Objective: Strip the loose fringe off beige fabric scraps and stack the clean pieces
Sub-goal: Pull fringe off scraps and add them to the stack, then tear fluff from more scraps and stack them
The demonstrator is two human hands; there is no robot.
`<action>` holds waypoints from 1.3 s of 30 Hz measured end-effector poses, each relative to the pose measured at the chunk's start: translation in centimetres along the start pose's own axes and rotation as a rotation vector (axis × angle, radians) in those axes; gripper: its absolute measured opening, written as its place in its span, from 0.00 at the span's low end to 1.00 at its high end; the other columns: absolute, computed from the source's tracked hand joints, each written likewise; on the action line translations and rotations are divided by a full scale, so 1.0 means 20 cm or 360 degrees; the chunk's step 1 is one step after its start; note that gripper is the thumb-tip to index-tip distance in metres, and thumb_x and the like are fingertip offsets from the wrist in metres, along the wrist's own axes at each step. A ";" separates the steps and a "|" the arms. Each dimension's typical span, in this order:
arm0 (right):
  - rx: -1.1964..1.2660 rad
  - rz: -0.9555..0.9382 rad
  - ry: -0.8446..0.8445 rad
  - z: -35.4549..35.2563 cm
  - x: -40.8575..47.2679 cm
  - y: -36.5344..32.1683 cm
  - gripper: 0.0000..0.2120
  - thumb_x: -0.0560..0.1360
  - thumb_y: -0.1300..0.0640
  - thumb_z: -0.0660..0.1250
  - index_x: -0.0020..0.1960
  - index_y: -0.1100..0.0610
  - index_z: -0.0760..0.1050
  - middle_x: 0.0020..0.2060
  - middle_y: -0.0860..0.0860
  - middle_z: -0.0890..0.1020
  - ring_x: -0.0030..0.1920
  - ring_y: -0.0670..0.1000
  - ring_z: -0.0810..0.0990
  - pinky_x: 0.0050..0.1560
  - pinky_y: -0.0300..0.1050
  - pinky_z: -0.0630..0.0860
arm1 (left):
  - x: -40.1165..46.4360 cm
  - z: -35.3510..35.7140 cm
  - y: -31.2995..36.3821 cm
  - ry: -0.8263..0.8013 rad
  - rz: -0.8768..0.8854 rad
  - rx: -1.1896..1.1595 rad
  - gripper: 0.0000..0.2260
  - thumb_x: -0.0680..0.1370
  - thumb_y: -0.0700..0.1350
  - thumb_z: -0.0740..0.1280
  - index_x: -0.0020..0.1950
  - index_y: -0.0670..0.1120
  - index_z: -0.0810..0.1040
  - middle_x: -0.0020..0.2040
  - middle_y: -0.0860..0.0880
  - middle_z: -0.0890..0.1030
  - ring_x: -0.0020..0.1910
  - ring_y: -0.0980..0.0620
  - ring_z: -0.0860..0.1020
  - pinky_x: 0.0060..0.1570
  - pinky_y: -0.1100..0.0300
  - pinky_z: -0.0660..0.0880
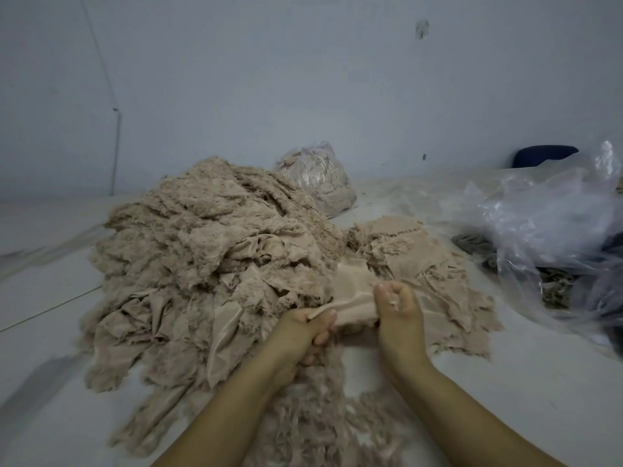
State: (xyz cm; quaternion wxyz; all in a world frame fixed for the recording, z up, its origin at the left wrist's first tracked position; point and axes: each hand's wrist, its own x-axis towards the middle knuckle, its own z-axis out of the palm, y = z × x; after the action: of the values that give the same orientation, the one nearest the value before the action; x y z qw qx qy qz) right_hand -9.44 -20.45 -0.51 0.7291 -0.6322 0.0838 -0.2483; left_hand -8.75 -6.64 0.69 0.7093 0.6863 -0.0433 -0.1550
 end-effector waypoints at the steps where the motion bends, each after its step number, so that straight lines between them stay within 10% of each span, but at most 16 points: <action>1: 0.0009 0.0024 0.0035 -0.03 0.02 -0.01 0.08 0.81 0.57 0.60 0.42 0.54 0.70 0.34 0.51 0.76 0.31 0.44 0.74 0.29 0.34 0.71 | -0.01 -0.03 -0.01 -0.0009 0.0012 0.0067 0.11 0.81 0.44 0.60 0.39 0.44 0.71 0.22 0.53 0.64 0.18 0.59 0.56 0.17 0.70 0.52; 10: -0.1451 -0.0255 0.0063 -0.40 0.27 -0.12 0.11 0.75 0.55 0.68 0.55 0.57 0.75 0.53 0.55 0.79 0.55 0.57 0.75 0.55 0.50 0.72 | -0.09 -0.33 0.03 -0.0004 0.0115 0.0921 0.08 0.76 0.45 0.69 0.38 0.45 0.82 0.30 0.50 0.81 0.28 0.56 0.76 0.29 0.64 0.73; 15: -0.1270 -0.0410 -0.0882 0.01 0.02 0.00 0.06 0.77 0.57 0.67 0.44 0.47 0.74 0.38 0.42 0.79 0.39 0.38 0.76 0.40 0.25 0.69 | -0.06 -0.36 0.07 0.0646 0.0408 0.1591 0.07 0.73 0.49 0.72 0.42 0.52 0.74 0.37 0.54 0.78 0.37 0.54 0.77 0.37 0.55 0.73; 18: -0.1078 -0.0274 -0.1025 0.19 -0.05 0.06 0.03 0.76 0.52 0.68 0.47 0.51 0.75 0.39 0.45 0.79 0.40 0.44 0.77 0.40 0.32 0.72 | -0.04 -0.42 0.07 0.0869 0.0287 0.1931 0.17 0.73 0.54 0.70 0.54 0.49 0.67 0.52 0.52 0.69 0.49 0.49 0.74 0.40 0.58 0.67; 22: -0.1413 -0.0337 -0.1478 0.26 -0.07 0.11 0.08 0.75 0.52 0.69 0.40 0.54 0.74 0.36 0.48 0.77 0.39 0.49 0.76 0.42 0.44 0.71 | -0.03 -0.50 0.09 0.0576 0.0475 0.1631 0.09 0.79 0.44 0.64 0.38 0.45 0.73 0.37 0.49 0.73 0.40 0.49 0.73 0.34 0.60 0.61; 27: -0.0470 0.0180 -0.0914 0.31 -0.03 0.01 0.20 0.74 0.38 0.65 0.34 0.53 0.78 0.31 0.50 0.81 0.31 0.45 0.77 0.32 0.40 0.72 | -0.08 -0.39 0.08 0.0319 0.0896 0.1430 0.14 0.76 0.37 0.66 0.32 0.50 0.71 0.34 0.55 0.70 0.35 0.62 0.70 0.37 0.70 0.64; 31: -0.0102 0.0660 -0.0849 0.37 -0.04 0.01 0.16 0.75 0.49 0.69 0.33 0.57 0.74 0.28 0.55 0.77 0.32 0.53 0.75 0.34 0.44 0.71 | -0.10 -0.28 0.04 0.0117 0.1040 0.1353 0.07 0.75 0.39 0.65 0.39 0.42 0.80 0.37 0.59 0.73 0.41 0.65 0.73 0.43 0.71 0.66; 36: -0.0533 -0.0002 -0.0587 0.29 0.00 0.08 0.11 0.75 0.46 0.67 0.41 0.51 0.73 0.36 0.46 0.77 0.38 0.48 0.76 0.39 0.42 0.70 | -0.12 -0.43 0.06 -0.0144 0.0668 0.1449 0.08 0.76 0.44 0.69 0.39 0.43 0.79 0.45 0.55 0.71 0.47 0.57 0.72 0.51 0.63 0.69; 39: -0.1186 -0.0328 -0.0638 0.23 0.05 0.12 0.21 0.74 0.47 0.67 0.64 0.48 0.67 0.58 0.48 0.69 0.59 0.50 0.69 0.59 0.46 0.69 | -0.11 -0.42 0.08 -0.0021 0.0788 0.1247 0.06 0.78 0.47 0.67 0.44 0.45 0.80 0.54 0.56 0.75 0.56 0.60 0.73 0.56 0.66 0.69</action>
State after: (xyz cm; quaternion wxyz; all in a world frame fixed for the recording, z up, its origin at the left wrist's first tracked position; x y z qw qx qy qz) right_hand -6.00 -16.57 -1.70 0.4243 -0.8930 -0.0391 -0.1449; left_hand -8.27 2.05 2.10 0.4119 0.8706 -0.2658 0.0426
